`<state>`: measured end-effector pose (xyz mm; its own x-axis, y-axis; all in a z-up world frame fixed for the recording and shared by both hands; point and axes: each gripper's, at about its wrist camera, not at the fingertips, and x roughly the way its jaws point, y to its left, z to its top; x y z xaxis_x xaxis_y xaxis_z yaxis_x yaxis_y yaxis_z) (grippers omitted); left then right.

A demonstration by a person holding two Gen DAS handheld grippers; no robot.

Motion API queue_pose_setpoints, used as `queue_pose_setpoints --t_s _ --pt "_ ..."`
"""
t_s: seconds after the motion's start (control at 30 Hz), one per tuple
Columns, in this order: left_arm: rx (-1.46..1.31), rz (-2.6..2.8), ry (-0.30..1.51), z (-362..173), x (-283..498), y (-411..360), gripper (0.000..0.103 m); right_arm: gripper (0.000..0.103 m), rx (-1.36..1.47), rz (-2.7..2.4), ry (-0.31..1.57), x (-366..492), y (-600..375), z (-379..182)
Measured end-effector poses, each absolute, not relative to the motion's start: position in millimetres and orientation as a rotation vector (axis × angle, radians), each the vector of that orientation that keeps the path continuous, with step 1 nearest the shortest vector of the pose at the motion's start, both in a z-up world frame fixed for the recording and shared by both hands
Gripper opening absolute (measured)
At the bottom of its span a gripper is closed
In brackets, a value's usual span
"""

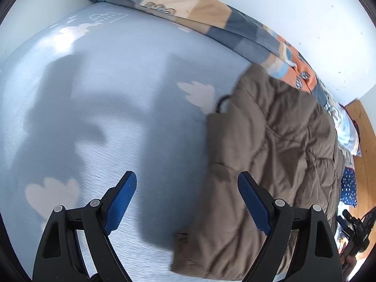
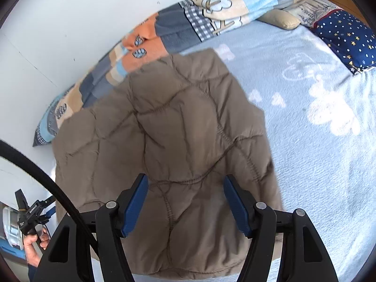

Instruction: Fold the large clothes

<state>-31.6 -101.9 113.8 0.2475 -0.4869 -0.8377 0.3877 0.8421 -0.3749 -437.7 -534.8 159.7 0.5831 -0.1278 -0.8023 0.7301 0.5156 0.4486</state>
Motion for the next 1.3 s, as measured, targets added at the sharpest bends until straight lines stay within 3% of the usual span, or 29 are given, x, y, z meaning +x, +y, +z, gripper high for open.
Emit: queue_pose_setpoints --t_s 0.23,0.67,0.87,1.3 --pt "-0.291 -0.723 1.334 87.6 -7.5 -78.0 0.086 0.071 0.969 -0.673 0.728 -478.6 -564.4 157.6" --pt "-0.06 -0.908 1.354 80.2 -43.2 -160.8 0.082 0.071 1.059 -0.678 0.792 -495.2 -579.1 128.5" --pt "-0.042 -0.876 1.291 100.5 -25.6 -136.9 0.081 0.071 1.074 -0.686 0.771 -498.1 -582.1 131.7" --pt "-0.005 -0.9 1.388 59.8 -21.2 -150.6 0.082 0.071 1.043 -0.676 0.793 -490.2 -575.0 131.3"
